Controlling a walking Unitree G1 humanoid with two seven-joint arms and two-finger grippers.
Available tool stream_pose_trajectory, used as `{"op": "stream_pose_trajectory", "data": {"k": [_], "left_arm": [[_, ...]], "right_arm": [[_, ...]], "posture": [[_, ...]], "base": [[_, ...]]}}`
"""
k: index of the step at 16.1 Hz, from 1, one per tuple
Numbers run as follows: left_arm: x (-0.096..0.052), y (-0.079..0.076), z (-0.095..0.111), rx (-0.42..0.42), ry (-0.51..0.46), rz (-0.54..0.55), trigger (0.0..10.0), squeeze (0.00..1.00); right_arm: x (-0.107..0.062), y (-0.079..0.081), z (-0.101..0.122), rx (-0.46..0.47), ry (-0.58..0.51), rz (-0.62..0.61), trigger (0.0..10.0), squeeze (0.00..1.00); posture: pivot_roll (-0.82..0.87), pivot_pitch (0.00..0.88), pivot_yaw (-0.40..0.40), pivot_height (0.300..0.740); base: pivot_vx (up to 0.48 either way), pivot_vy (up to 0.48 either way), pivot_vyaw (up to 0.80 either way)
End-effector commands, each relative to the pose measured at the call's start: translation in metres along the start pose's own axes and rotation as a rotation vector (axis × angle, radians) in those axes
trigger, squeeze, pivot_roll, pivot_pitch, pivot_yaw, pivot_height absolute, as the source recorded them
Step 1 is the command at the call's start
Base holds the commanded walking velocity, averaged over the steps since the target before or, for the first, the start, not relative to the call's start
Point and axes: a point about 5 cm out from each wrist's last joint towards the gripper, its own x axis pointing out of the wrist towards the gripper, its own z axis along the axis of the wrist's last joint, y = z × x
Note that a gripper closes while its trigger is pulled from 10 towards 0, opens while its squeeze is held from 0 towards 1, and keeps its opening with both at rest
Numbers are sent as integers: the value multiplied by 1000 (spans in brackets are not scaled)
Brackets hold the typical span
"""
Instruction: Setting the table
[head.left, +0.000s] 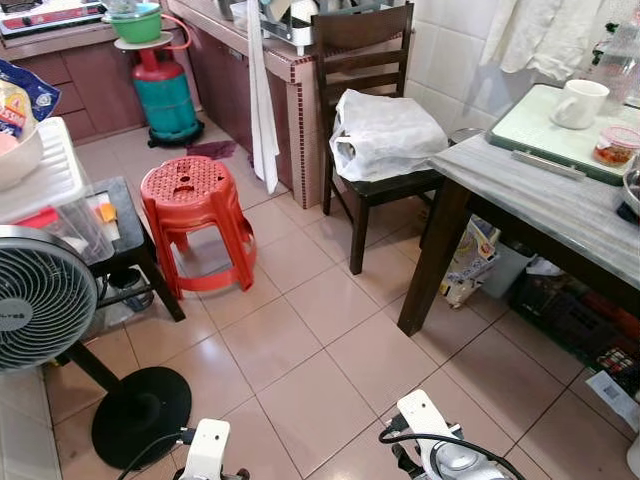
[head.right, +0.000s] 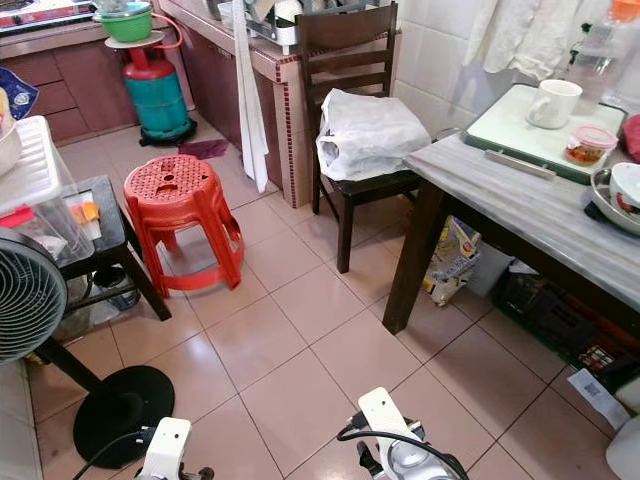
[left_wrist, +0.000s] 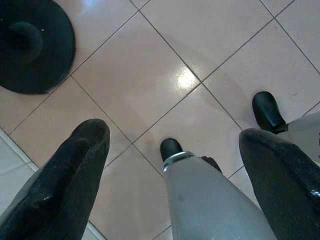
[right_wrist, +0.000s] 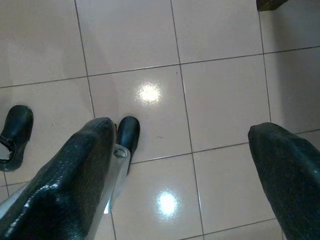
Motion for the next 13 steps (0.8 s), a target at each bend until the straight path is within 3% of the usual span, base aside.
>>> {"op": "stream_pose_trajectory", "data": {"k": [1, 4, 7, 8, 13], "left_arm": [[0, 3, 0, 17, 4, 5, 10000, 0], [0, 3, -1, 21, 8, 5, 10000, 0], [0, 3, -1, 23, 6, 5, 10000, 0], [-1, 3, -1, 24, 4, 4, 10000, 0], [0, 3, 1, 36, 2, 0, 10000, 0]], "right_arm": [[0, 3, -2, -13, 2, 8, 10000, 0], [0, 4, -2, 24, 2, 15, 10000, 0], [0, 0, 2, 250, -12, 0, 10000, 0], [0, -1, 3, 278, -15, -7, 10000, 0], [0, 1, 2, 310, -13, -6, 10000, 0]], "posture": [[-38, 0, 46, 740], [-40, 0, 47, 740], [-42, 0, 48, 740], [-49, 0, 53, 740], [-57, 0, 64, 740]], "base": [[251, 0, -763], [264, 0, -763], [273, 0, -760], [274, 0, -763], [271, 0, -769]]}}
